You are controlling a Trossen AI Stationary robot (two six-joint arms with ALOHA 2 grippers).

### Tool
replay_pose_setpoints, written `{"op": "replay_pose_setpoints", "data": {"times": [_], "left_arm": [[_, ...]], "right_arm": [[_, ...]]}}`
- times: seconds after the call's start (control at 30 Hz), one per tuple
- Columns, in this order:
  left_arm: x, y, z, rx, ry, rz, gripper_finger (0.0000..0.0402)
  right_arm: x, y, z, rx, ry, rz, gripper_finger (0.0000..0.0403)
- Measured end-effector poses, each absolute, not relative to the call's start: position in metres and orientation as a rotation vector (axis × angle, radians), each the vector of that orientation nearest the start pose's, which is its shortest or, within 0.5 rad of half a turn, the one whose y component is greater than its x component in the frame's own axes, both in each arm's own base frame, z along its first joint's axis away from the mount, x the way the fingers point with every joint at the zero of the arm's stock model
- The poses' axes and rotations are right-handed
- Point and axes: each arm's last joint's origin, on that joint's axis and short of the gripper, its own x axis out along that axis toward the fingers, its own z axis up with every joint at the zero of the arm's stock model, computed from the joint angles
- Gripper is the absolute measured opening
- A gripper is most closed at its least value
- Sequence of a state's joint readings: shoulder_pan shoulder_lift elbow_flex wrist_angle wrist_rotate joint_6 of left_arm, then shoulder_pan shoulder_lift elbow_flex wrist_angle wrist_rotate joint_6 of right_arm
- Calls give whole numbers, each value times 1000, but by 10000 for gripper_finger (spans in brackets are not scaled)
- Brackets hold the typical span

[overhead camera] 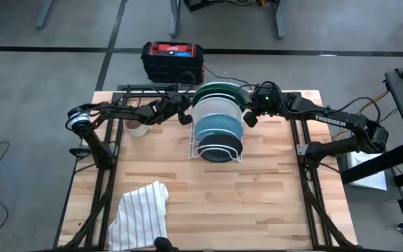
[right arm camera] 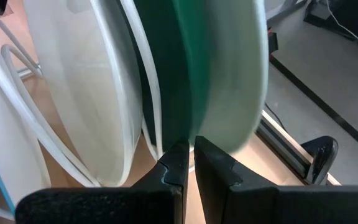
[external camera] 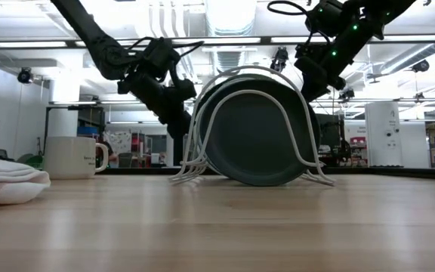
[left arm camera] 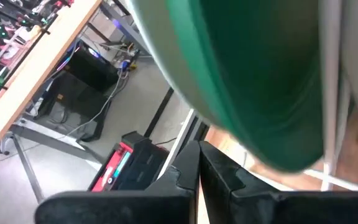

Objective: Sort dishes
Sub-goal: Adjust the plates into the dish rack

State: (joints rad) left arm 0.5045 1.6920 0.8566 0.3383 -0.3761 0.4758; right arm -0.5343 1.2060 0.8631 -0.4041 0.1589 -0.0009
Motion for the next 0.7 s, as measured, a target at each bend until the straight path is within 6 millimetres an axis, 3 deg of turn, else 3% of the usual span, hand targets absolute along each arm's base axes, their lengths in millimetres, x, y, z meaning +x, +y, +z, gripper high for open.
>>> {"op": "replay_pose_setpoints", "data": {"times": [0.3, 0.7], "left_arm": [[292, 176, 176, 423, 782, 779, 0], [287, 175, 171, 435, 877, 806, 0]], "right_arm": [[209, -130, 258, 139, 762, -675, 18], [187, -127, 266, 172, 770, -1002, 18]]}}
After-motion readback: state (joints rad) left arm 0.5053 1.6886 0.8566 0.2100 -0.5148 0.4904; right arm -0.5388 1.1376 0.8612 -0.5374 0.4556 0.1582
